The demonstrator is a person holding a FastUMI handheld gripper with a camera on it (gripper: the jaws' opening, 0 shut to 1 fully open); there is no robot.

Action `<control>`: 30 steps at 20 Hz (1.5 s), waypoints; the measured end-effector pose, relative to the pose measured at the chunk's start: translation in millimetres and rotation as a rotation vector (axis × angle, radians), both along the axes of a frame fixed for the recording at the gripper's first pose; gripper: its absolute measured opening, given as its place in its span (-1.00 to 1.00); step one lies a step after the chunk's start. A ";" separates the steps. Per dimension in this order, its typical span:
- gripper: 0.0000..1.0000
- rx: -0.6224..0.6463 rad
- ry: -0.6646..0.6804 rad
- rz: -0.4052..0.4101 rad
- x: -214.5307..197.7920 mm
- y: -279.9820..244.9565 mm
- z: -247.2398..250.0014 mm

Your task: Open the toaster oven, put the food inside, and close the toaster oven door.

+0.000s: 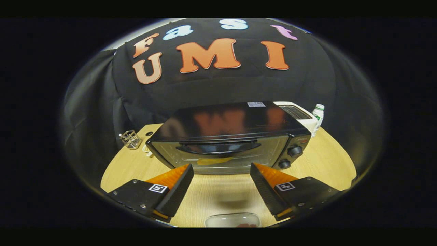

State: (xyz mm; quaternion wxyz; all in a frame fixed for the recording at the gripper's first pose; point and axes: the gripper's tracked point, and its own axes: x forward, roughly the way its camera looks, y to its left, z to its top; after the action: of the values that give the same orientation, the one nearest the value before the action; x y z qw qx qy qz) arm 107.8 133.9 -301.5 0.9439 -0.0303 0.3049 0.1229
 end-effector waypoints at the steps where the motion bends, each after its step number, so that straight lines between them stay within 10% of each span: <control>1: 0.98 -0.001 -0.009 0.007 3.4 1.7 4.2; 16: 0.97 0.041 -0.279 0.102 -19.4 5.7 190.4; 30: 0.97 0.028 -0.399 0.000 -77.9 -37.3 272.5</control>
State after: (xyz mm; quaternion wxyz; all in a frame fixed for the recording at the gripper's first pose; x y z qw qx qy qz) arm 29.9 96.6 -29.0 0.9859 -0.0408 0.1101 0.1189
